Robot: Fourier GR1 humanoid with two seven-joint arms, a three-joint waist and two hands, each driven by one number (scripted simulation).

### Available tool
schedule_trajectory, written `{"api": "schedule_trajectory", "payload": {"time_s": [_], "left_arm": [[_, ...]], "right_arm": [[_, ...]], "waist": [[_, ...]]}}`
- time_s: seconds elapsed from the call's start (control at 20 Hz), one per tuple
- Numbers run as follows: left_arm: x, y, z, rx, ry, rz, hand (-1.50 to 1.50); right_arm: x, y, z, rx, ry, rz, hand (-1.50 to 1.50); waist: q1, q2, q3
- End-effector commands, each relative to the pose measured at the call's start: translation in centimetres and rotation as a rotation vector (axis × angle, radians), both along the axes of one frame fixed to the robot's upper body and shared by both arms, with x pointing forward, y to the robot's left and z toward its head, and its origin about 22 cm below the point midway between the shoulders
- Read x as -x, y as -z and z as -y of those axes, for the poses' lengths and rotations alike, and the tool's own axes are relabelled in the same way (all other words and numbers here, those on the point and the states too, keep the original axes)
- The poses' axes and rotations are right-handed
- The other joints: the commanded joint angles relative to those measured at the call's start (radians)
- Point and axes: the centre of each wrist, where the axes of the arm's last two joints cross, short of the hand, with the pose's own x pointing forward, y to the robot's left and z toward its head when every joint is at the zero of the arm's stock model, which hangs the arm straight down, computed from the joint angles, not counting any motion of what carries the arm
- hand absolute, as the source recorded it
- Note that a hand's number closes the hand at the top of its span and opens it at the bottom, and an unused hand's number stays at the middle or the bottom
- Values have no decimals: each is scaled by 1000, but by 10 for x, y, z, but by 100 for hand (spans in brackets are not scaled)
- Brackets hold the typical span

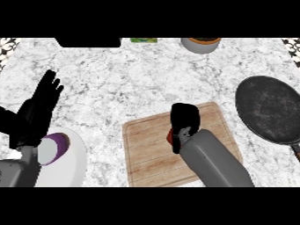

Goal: Pick the bell pepper from the cutting board and place it in the pan

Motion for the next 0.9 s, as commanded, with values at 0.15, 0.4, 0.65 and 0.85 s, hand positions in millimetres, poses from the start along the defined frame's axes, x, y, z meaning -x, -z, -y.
{"api": "schedule_trajectory", "payload": {"time_s": [0.15,0.4,0.65,0.85], "left_arm": [[-7,-1,0,-2,5,-33,0],[-8,1,9,-5,3,-4,0],[4,5,-2,-16,6,-12,0],[-4,10,-5,3,-26,-46,0]], "right_arm": [[-14,13,-1,-18,-78,35,150],[-5,27,10,-32,-67,76,150],[-1,10,-5,-87,-48,160,150],[35,0,15,-88,-164,253,150]], "waist": [[0,2,0],[-4,1,0],[1,0,0],[-21,-5,0]]}}
